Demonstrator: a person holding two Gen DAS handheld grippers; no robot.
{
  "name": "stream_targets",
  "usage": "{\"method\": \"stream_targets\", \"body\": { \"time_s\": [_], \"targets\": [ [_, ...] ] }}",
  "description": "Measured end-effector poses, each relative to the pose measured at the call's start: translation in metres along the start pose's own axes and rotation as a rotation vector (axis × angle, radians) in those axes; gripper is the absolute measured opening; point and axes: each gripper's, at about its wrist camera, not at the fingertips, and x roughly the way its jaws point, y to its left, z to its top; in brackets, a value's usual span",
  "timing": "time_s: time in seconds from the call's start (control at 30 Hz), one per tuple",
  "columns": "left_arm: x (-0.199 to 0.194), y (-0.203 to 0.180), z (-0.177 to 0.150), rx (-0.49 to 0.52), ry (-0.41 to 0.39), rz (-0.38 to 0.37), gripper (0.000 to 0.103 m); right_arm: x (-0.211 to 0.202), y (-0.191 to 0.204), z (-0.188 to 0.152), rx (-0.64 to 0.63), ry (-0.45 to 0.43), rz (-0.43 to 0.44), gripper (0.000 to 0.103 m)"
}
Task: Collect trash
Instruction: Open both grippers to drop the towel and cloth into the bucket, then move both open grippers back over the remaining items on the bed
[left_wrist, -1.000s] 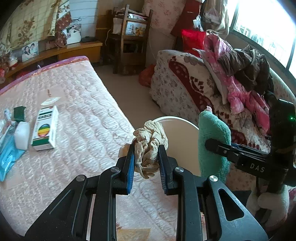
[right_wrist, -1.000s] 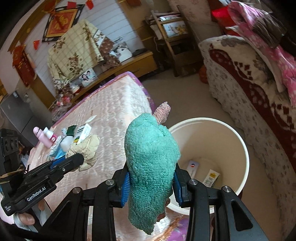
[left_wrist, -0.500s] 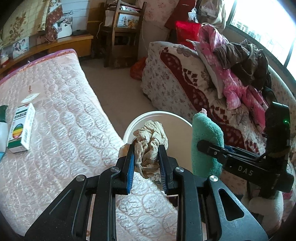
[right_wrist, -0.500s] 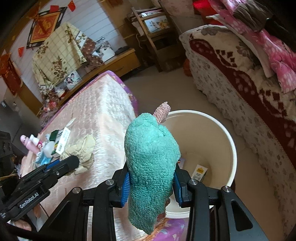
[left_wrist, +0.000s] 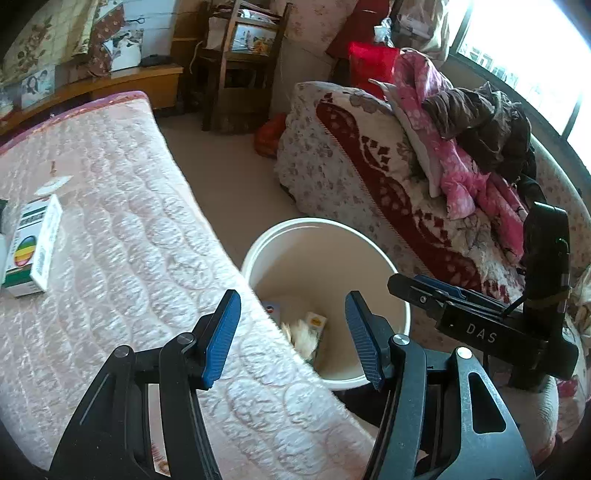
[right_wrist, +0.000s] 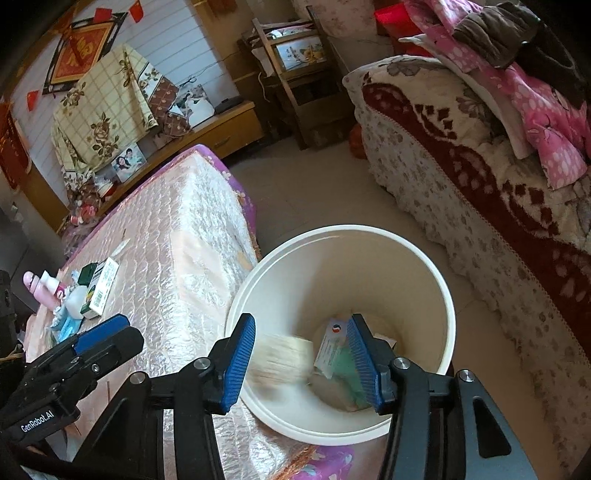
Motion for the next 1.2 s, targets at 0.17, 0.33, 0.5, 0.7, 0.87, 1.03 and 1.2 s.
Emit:
{"method": "stream_targets", "body": {
  "time_s": [0.17, 0.33, 0.5, 0.7, 0.87, 1.03, 1.2],
  "targets": [
    [-0.012, 0.014, -0.003, -0.027, -0.015, 0.037, 0.057, 0.001, 0.011, -0.005, -0.025, 0.010, 0.011, 0.050],
    [-0.030, 0.029, -0.008, -0.044, -0.038, 0.070, 0.057, -0.001, 0.026, -0.008, -0.049, 0.011, 0.021, 0.050],
    [-0.047, 0.042, -0.014, -0.046, -0.062, 0.106, 0.057, -0.002, 0.046, -0.012, -0.079, 0.016, 0.036, 0.050],
    [-0.071, 0.062, -0.022, -0.064, -0.092, 0.148, 0.057, -0.002, 0.081, -0.017, -0.139, 0.022, 0.066, 0.052],
    [-0.097, 0.090, -0.031, -0.093, -0.111, 0.192, 0.057, -0.001, 0.108, -0.019, -0.175, 0.030, 0.102, 0.058],
    [-0.124, 0.127, -0.043, -0.136, -0.125, 0.251, 0.057, 0.006, 0.143, -0.025, -0.222, 0.058, 0.152, 0.058],
    [-0.151, 0.173, -0.058, -0.193, -0.133, 0.330, 0.057, 0.018, 0.181, -0.038, -0.286, 0.099, 0.194, 0.059]
  ]
}}
